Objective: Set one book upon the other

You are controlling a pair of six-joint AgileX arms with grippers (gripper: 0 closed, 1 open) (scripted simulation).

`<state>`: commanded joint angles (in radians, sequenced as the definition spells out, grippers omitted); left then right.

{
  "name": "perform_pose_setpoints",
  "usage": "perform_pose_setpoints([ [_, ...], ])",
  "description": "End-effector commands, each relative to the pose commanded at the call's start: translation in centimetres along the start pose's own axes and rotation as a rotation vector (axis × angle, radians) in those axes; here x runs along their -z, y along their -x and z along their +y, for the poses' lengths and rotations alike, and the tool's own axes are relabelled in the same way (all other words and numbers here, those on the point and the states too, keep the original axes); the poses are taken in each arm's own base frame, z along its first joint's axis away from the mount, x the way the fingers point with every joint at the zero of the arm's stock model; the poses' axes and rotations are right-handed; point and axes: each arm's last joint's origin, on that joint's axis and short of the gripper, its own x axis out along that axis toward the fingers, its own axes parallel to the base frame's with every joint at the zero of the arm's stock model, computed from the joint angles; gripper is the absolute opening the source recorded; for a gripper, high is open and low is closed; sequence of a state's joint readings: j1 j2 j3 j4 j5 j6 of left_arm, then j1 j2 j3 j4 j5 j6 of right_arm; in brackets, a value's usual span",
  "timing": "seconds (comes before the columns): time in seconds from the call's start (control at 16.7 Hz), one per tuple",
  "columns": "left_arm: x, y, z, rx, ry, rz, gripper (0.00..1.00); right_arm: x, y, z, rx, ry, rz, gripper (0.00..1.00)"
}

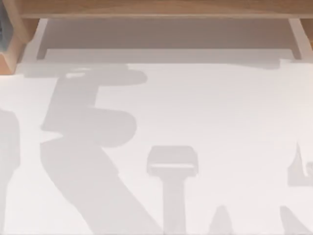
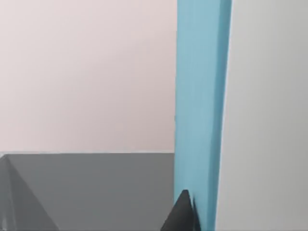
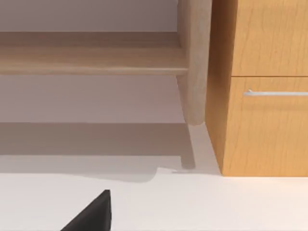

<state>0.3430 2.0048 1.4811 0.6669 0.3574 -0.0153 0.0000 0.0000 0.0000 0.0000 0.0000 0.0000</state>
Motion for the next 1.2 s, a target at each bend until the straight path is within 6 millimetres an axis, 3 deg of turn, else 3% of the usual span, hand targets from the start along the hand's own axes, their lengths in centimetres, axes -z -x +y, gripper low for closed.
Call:
perform_pose_setpoints([
  [0.24, 0.4, 0.0, 0.3, -0.028, 0.011, 0.057, 0.0, 0.0, 0.0, 0.0, 0.0, 0.0, 0.0, 1.0],
  [0.48, 2.4, -0.4, -1.8, 0.019, 0.032, 0.139, 0.0, 0.0, 0.0, 0.0, 0.0, 0.0, 0.0, 1.0],
  [0.78, 2.2, -0.4, -1.7, 0.018, 0.03, 0.136, 0.0, 0.0, 0.0, 0.0, 0.0, 0.0, 0.0, 1.0],
  [0.96, 0.4, 0.5, -1.1, 0.02, -0.039, 0.11, 0.0, 0.0, 0.0, 0.0, 0.0, 0.0, 0.0, 1.0],
  [1.2, -4.1, 4.0, 2.3, -0.035, -0.303, 0.05, 0.0, 0.0, 0.0, 0.0, 0.0, 0.0, 0.0, 1.0],
])
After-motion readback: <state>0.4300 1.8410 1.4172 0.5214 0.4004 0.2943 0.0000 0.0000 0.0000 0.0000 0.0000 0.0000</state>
